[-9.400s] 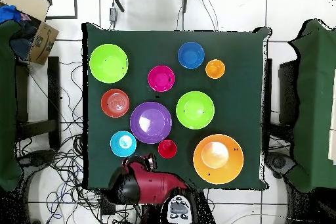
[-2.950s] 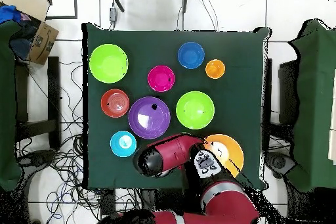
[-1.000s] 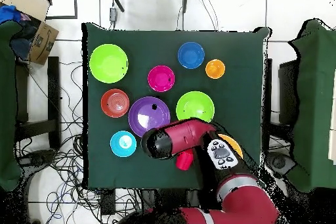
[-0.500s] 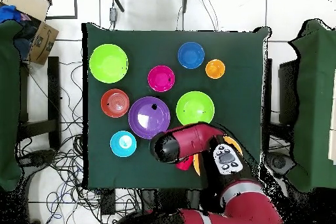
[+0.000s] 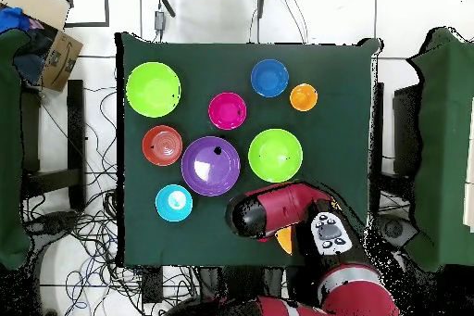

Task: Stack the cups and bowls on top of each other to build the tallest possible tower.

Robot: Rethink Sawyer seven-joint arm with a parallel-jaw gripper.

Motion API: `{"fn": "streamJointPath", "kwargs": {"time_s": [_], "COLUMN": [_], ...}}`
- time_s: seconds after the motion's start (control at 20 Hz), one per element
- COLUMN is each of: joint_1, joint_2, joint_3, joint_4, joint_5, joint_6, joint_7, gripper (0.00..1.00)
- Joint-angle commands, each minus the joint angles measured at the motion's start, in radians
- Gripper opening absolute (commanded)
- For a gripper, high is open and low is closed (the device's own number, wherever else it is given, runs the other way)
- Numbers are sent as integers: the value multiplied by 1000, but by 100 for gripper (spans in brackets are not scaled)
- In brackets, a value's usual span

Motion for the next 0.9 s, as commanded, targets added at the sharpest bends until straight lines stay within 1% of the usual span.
{"fn": "streamJointPath", "kwargs": {"time_s": [0.05, 0.2, 0.35, 0.6, 0.7, 0.9], "joint_1": [-15, -34, -39, -32, -22, -10], "joint_2": [150, 165, 159, 158, 164, 152], "joint_3": [30, 52, 73, 73, 62, 58], "joint_4": [-33, -27, -25, -20, -29, -32], "joint_5": [-71, -60, -41, -38, -33, -25], "joint_6": [21, 12, 33, 45, 70, 106], "joint_7": [-21, -38, -54, -52, -48, -58], "gripper": [100, 100, 100, 100, 100, 100]}}
